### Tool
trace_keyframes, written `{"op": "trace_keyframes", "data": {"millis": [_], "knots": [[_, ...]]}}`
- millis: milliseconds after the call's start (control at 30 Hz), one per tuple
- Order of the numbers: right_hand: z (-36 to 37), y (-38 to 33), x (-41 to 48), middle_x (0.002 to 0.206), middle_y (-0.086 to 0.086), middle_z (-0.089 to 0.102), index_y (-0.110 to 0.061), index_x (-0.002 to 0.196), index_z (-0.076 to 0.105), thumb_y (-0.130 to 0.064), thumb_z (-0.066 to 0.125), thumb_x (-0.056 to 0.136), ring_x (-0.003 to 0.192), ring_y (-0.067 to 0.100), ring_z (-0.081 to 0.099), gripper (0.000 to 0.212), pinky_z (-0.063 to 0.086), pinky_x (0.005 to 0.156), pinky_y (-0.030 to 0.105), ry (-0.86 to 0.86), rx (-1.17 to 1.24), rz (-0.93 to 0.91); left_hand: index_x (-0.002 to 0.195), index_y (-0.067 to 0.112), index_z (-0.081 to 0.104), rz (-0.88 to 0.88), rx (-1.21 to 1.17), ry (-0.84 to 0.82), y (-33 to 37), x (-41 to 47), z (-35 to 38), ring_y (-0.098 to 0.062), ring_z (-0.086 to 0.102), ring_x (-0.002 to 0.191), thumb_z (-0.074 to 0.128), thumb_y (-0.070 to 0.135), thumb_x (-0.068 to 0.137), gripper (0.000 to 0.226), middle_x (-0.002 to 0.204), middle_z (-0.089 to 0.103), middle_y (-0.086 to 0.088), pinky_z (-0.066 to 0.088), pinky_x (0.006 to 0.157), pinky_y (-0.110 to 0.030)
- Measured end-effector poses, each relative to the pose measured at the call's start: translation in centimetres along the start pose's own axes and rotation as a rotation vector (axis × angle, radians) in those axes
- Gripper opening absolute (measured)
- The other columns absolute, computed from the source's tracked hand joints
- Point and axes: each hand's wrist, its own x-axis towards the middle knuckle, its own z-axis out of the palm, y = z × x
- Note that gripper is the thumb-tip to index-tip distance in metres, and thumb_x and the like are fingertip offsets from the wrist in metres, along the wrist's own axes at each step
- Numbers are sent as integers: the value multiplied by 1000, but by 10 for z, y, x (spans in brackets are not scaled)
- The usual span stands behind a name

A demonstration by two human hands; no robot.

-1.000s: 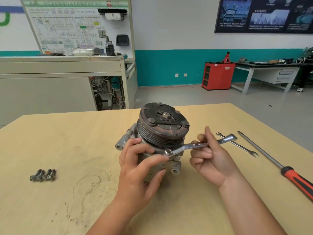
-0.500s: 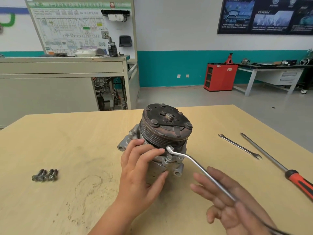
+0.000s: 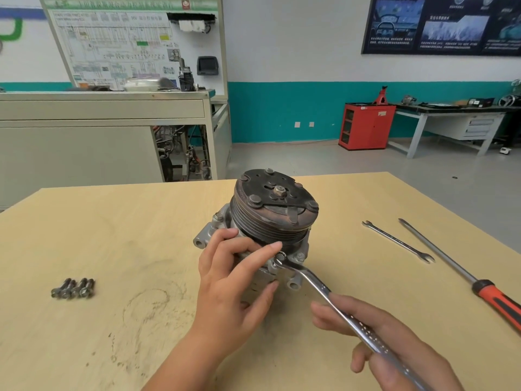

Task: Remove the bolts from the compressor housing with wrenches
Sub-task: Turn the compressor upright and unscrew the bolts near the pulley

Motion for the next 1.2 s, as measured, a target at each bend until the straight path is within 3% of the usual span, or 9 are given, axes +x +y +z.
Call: {"op": "trace_keyframes", "data": {"millis": [67, 200, 333, 633, 700, 767, 867, 1100, 1200], "knots": [[-3, -5, 0, 112, -12, 69, -44, 118, 57, -38, 45, 81, 98, 21, 68, 39, 47, 56, 12, 55, -73, -146, 119, 29, 55, -4, 9, -8, 1, 1, -1, -25, 39, 119, 63, 27, 79, 41, 108, 47, 8, 26, 108, -33], [-9, -10, 16, 88, 13, 74, -22, 101, 72, -64, 65, 67, 78, 25, 70, 53, 42, 51, 12, 125, 359, -65, 115, 29, 56, -27, -7, -9, 3, 1, 0, -28, 42, 115, 63, 27, 78, 38, 104, 51, 5, 26, 108, -31], [-1, 0, 63, 49, 1, 55, -17, 78, 70, -36, 59, 72, 46, 11, 49, 23, 33, 38, 14, 429, 653, 174, 110, 32, 57, -25, -37, 0, 2, 1, 1, -31, 42, 114, 64, 26, 77, 34, 103, 48, 8, 28, 107, -36], [-9, 5, 87, 42, -8, 35, -20, 76, 71, -20, 62, 72, 38, 4, 34, 10, 32, 38, 16, 370, 1065, 192, 129, 35, 43, 6, -39, 19, -3, -1, 2, -22, 38, 122, 63, 29, 79, 54, 109, 47, 8, 34, 102, -46], [-17, 12, 63, 49, -5, 46, -16, 83, 73, -20, 71, 69, 45, 7, 45, 14, 40, 44, 19, 334, 1187, 73, 133, 33, 37, -7, -51, 20, -3, -2, 2, -22, 39, 122, 62, 30, 79, 59, 111, 50, 8, 33, 104, -44], [-16, 13, 39, 88, 20, 64, -2, 112, 63, -23, 45, 94, 83, 26, 61, 33, 44, 72, 35, 217, 1320, 34, 134, 32, 36, -15, -61, 16, -3, -3, 2, -19, 38, 124, 62, 30, 79, 61, 111, 51, 8, 32, 105, -43], [-15, 2, 5, 141, 40, 25, 10, 136, 31, -16, 20, 100, 132, 47, 27, 45, 24, 92, 48, 332, 1237, 159, 134, 31, 37, -32, -66, 10, -3, -3, 2, -10, 33, 129, 62, 31, 79, 61, 112, 50, 10, 31, 107, -40], [13, -16, 9, 147, 30, 24, -2, 121, 52, 9, 31, 96, 133, 47, 27, 34, 42, 92, 49, 93, 1223, 161, 126, 25, 48, -10, -33, 7, -2, -1, 1, -15, 34, 127, 63, 30, 79, 50, 112, 48, 9, 33, 103, -43], [34, -24, 14, 136, 8, 51, -27, 96, 69, -8, 74, 77, 121, 33, 51, 28, 55, 71, 37, -133, 1083, 75, 124, 26, 50, -8, -24, 8, -2, -1, 1, -20, 37, 125, 65, 30, 78, 48, 112, 48, 10, 34, 102, -47]]}}
